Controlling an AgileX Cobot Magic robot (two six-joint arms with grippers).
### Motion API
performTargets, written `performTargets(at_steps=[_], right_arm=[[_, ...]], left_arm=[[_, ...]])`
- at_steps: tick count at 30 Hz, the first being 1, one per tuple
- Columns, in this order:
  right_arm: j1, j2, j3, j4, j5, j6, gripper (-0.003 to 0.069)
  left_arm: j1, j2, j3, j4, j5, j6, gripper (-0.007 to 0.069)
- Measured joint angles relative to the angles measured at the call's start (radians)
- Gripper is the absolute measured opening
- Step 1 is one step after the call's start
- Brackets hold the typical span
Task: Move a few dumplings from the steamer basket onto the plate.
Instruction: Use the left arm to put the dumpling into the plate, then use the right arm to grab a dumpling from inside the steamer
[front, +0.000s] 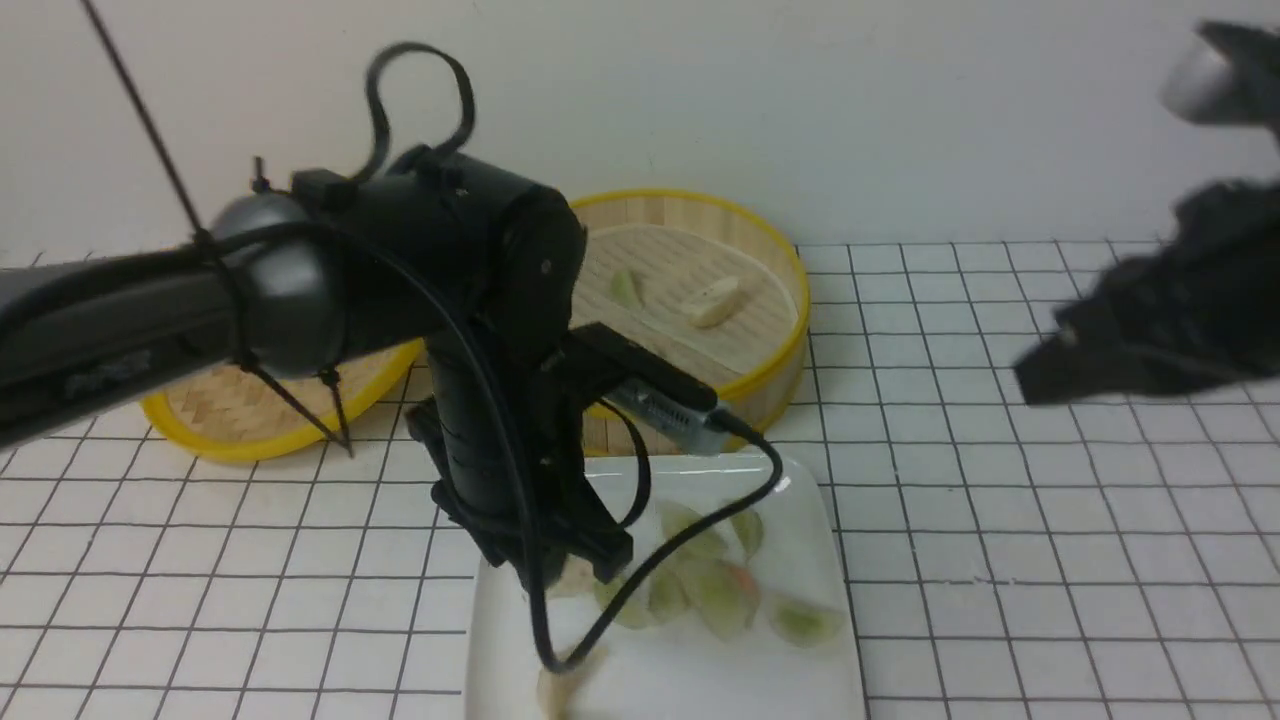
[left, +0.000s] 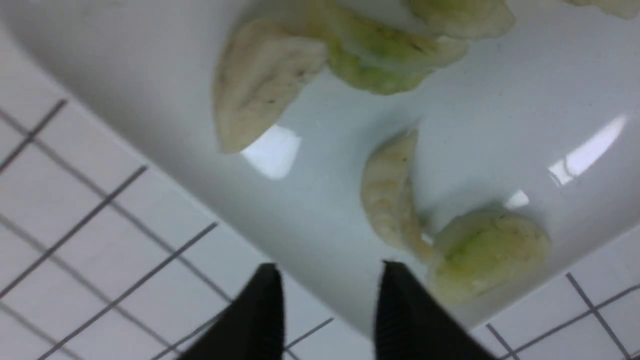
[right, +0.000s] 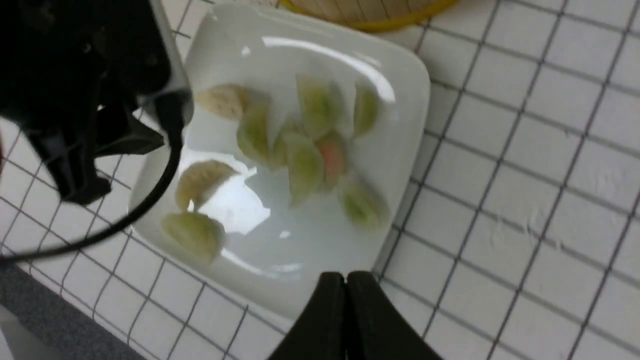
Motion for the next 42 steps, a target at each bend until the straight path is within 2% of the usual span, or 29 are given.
performTargets(at_steps=[1, 4, 5, 7, 12, 14, 15, 19, 20, 21, 23, 27, 31, 39, 40, 42], right_arm=[[0.022, 0.082, -0.082, -0.011, 0.009, -0.004, -0.001], [0.065, 0.281, -0.291, -0.054, 0.024, -0.014, -0.001], [0.068, 0.296, -0.307, -0.058, 0.024, -0.014, -0.001], [0.096, 0.513, -0.546, -0.117, 0.025, -0.015, -0.0006], [0.104, 0.771, -0.817, -0.164, 0.026, 0.015, 0.0017], [0.104, 0.934, -0.984, -0.2, 0.026, 0.036, 0.005], [0.104, 0.945, -0.996, -0.204, 0.026, 0.039, 0.0057], [0.104, 1.149, -1.232, -0.225, 0.031, 0.05, 0.0172], [0.104, 1.163, -1.252, -0.226, 0.031, 0.05, 0.0179], [0.104, 1.214, -1.323, -0.234, 0.031, 0.05, 0.0245], [0.104, 1.253, -1.375, -0.243, 0.031, 0.05, 0.0304], [0.104, 1.312, -1.409, -0.253, 0.031, 0.05, 0.0422], [0.104, 1.349, -1.409, -0.273, 0.031, 0.05, 0.0473], [0.104, 1.382, -1.41, -0.281, 0.03, 0.05, 0.0463], [0.104, 1.382, -1.411, -0.281, 0.03, 0.05, 0.0435], [0.104, 1.382, -1.425, -0.279, 0.033, 0.05, 0.0329]], left_arm=[[0.008, -0.04, 0.0, 0.004, 0.006, -0.019, 0.007], [0.022, -0.171, 0.0, -0.001, 0.011, -0.059, 0.0008], [0.022, -0.181, 0.0, -0.002, 0.01, -0.061, 0.0006], [0.022, -0.33, 0.008, -0.037, 0.027, -0.068, -0.0006], [0.022, -0.481, 0.018, -0.073, 0.044, -0.083, -0.0006], [0.022, -0.548, 0.023, -0.082, 0.053, -0.084, -0.0006], [0.022, -0.552, 0.023, -0.082, 0.053, -0.084, -0.0006], [0.022, -0.618, 0.023, -0.083, 0.055, -0.085, -0.0006], [0.022, -0.62, 0.023, -0.083, 0.055, -0.085, -0.0006], [0.022, -0.631, 0.023, -0.083, 0.057, -0.085, -0.0006], [0.022, -0.637, 0.023, -0.083, 0.058, -0.085, -0.0006], [0.022, -0.642, 0.023, -0.081, 0.058, -0.085, -0.0006], [0.022, -0.642, 0.023, -0.079, 0.058, -0.085, -0.0006], [0.022, -0.642, 0.023, -0.06, 0.058, -0.085, -0.0006], [0.022, -0.642, 0.023, -0.057, 0.058, -0.085, -0.0006], [0.022, -0.642, 0.023, -0.057, 0.058, -0.085, -0.0006]])
